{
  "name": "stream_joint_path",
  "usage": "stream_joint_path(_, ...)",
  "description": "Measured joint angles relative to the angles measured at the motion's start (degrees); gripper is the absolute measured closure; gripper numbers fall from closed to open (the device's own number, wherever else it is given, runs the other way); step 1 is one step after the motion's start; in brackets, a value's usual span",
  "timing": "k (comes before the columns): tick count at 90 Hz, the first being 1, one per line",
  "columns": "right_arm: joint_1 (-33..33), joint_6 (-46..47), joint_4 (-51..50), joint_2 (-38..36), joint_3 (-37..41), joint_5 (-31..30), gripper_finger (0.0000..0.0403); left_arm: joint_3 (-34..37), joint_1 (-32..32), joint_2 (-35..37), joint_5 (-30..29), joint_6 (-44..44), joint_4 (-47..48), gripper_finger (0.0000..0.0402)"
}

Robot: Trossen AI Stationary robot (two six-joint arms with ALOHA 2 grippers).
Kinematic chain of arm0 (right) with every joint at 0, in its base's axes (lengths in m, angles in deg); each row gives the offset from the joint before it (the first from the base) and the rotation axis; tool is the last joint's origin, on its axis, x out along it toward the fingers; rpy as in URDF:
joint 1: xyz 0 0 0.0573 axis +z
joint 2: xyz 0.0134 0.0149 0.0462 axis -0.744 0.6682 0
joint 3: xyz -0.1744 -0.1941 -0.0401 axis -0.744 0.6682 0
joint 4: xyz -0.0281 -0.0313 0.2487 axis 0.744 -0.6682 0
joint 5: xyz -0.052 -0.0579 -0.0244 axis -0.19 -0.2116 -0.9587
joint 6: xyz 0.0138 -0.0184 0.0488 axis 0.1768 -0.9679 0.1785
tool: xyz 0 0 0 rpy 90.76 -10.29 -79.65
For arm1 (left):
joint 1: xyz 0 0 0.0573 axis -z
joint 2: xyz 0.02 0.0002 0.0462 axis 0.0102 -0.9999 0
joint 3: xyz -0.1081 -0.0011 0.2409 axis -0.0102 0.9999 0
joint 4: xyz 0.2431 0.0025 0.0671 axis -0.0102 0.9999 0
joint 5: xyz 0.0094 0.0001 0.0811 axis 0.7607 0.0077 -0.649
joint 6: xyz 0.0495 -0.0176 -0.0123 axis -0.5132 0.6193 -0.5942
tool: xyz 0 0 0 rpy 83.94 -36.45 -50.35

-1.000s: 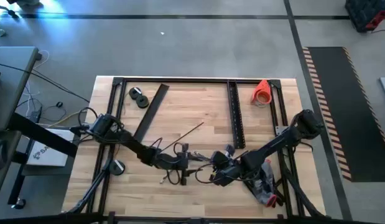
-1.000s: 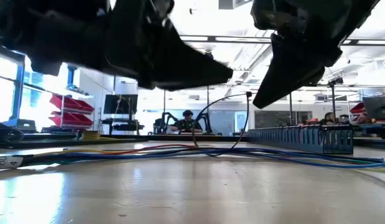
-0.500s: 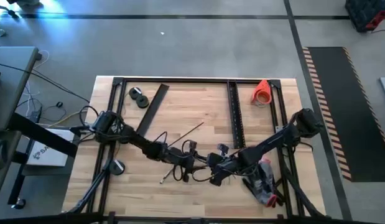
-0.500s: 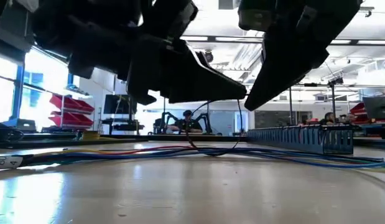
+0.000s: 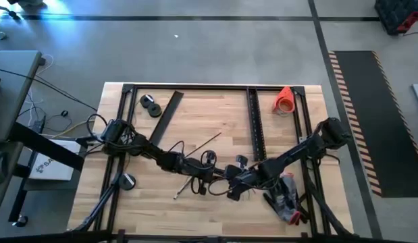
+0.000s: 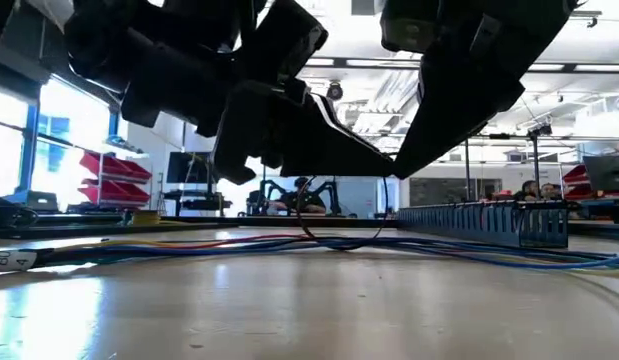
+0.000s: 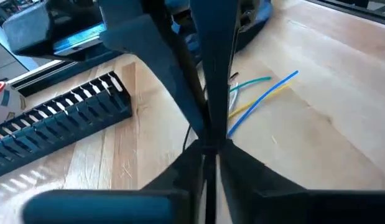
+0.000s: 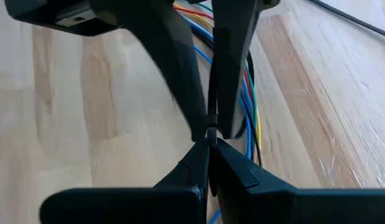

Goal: Ziptie cables
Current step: Wrap the left black zip tie on the cables

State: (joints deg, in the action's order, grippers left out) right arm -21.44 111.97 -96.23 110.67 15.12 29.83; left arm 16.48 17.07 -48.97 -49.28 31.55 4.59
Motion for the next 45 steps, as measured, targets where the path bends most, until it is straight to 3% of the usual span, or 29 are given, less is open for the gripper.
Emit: stream_joint_path(45, 0.8, 2.9, -0.2, 0.0, 0.0, 0.7, 0.0403, 0.0, 0.8, 0.0, -0.5, 2.0, -0.4, 0.0389)
